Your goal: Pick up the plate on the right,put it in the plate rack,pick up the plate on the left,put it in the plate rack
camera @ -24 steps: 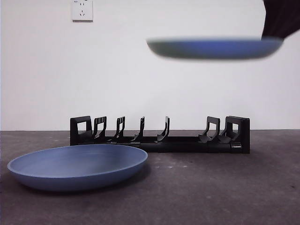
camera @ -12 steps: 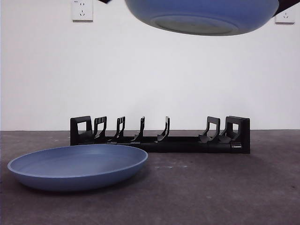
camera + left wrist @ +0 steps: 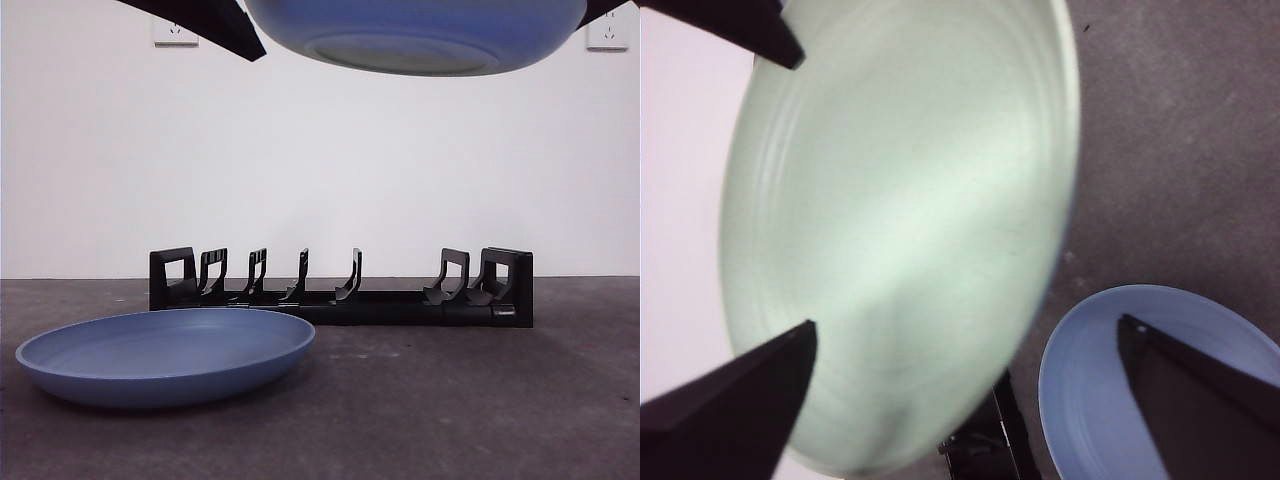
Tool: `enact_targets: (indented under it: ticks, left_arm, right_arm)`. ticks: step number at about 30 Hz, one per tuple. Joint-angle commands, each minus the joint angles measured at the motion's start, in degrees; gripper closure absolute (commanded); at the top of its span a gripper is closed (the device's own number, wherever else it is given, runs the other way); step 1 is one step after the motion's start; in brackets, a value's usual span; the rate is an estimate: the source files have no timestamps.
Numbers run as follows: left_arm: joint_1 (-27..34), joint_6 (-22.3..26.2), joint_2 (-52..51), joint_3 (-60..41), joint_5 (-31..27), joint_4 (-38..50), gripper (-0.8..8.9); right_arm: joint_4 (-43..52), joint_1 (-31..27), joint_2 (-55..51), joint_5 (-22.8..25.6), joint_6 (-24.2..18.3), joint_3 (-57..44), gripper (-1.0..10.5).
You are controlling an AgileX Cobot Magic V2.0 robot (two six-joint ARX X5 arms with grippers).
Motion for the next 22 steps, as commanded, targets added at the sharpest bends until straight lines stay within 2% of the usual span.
enact_targets:
  ticks: [1,5,9,11,22]
  left_arm:
    - [-0.5,0.4,0.1,0.0,0.0,0.3,6.19]
    - [-0.9,0.2,0.1,0.0,0.1,0.2,6.49]
    - [-0.9,0.2,0.1,0.0,0.1,0.2,7.87]
    - [-0.9,0.2,0.1,0.0,0.1,0.2,8.22]
    - [-1.7,0.2,0.1,0.0,0.5,-1.3,8.22]
  right_arm:
    - [0.1,0.0,0.2,0.2,-0.2,0.2,9.6]
    - [0.2,0.0,0.2,0.1,-0.2,0.2,9.6]
    - [0.2,0.0,0.2,0.1,-0.4,0.2,9.6]
    - [0.2,0.0,0.2,0.1,-0.4,0.2,9.6]
    - [1.0,0.0,0.2,0.1,-0.4,0.2,9.6]
